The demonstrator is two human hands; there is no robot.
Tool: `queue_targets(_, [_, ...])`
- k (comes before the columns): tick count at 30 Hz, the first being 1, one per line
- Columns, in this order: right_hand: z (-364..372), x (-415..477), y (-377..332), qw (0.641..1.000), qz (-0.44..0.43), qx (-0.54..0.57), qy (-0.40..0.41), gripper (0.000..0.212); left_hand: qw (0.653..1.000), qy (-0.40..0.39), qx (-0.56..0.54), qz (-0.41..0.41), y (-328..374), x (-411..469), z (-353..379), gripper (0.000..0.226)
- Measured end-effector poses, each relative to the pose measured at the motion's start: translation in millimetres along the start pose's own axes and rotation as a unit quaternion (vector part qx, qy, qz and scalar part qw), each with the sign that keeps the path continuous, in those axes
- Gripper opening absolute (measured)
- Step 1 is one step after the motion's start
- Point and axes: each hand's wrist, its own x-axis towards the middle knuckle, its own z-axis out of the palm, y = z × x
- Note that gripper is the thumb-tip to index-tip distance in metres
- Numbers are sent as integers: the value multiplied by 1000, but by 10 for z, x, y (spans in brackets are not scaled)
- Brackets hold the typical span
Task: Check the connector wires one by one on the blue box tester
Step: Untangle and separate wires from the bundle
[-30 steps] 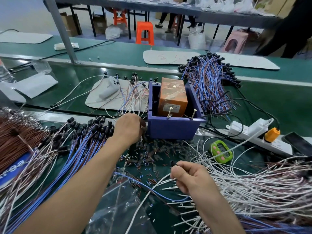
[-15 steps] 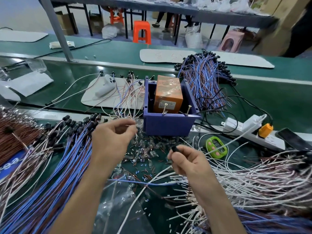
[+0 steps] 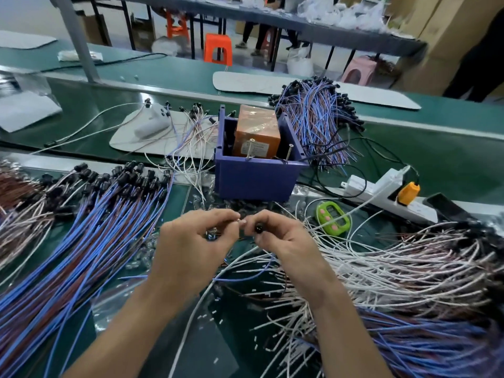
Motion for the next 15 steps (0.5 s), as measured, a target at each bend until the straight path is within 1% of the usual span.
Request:
queue_targets(2, [-4, -9, 24, 1000, -4, -3, -3, 33, 997, 34, 48, 59, -30, -19, -22, 15])
queue_targets(4, [-9, -24, 57, 1000, -7, 2, 8, 30, 993, 54, 47, 91, -46, -34, -52, 16])
queue_targets(7, [6, -31, 99, 1000, -7, 13, 18, 28, 989, 47, 34, 134, -42, -83, -99, 17])
queue_targets(10, [10, -20, 110, 1000, -4, 15, 20, 29, 981, 39, 59, 180, -47, -108, -109, 16])
queue_targets(12, [-1, -19, 115, 999, -1, 27, 21, 32, 977, 41, 69, 196, -46, -111, -100, 15])
queue_targets(15, [-16, -19, 126, 998, -2, 59, 18, 25, 972, 48, 83, 213, -42, -122, -80, 13])
